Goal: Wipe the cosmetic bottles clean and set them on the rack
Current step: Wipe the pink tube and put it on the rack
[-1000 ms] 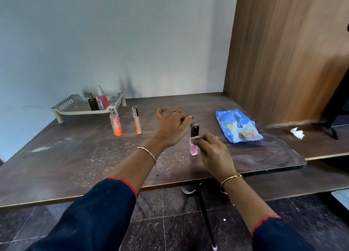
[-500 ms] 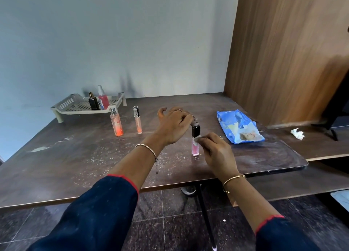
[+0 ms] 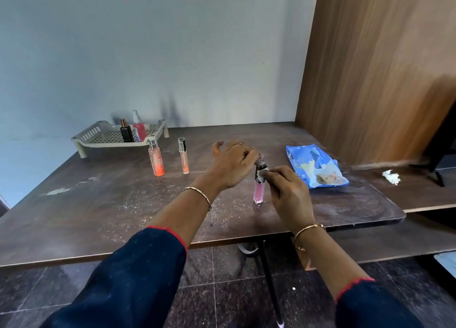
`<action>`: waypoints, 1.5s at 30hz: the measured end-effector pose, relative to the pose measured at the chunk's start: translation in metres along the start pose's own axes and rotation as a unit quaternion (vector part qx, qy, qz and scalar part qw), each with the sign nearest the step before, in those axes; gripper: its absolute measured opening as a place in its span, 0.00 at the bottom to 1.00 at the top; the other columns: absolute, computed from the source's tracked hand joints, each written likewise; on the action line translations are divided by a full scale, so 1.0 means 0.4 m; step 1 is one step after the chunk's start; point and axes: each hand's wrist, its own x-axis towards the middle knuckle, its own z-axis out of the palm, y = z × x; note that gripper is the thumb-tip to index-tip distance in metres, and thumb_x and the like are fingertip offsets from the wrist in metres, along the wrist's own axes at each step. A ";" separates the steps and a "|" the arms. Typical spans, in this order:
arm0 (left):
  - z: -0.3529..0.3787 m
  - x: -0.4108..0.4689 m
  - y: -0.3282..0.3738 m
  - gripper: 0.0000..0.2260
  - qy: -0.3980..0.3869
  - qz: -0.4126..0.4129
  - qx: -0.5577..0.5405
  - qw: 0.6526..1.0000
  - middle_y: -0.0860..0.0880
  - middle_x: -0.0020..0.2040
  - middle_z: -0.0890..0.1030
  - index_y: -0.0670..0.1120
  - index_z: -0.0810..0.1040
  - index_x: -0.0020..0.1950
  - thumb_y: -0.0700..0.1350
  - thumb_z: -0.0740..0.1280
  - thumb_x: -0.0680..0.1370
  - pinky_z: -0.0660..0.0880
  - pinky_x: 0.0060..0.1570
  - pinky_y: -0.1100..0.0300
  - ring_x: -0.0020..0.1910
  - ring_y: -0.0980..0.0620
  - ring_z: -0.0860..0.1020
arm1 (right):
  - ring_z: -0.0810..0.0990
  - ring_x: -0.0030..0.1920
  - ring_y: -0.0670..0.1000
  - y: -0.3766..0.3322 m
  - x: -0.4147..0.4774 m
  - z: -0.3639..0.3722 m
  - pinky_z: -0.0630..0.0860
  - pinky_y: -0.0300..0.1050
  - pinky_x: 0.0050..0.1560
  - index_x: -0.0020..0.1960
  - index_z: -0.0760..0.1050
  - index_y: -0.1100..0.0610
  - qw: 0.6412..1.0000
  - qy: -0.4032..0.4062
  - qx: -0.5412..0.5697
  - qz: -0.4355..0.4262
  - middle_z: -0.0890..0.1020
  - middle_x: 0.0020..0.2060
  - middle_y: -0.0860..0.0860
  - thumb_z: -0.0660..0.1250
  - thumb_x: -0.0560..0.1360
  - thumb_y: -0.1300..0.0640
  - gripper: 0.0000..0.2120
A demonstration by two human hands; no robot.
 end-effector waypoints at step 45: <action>-0.050 0.037 0.058 0.18 -0.073 0.023 0.161 0.984 0.55 0.30 0.68 0.48 0.69 0.30 0.56 0.62 0.76 0.54 0.63 0.49 0.41 0.53 0.71 | 0.78 0.34 0.54 0.010 -0.033 -0.030 0.69 0.43 0.25 0.37 0.77 0.56 0.938 -0.283 -0.185 -0.084 0.77 0.39 0.52 0.74 0.61 0.68 0.11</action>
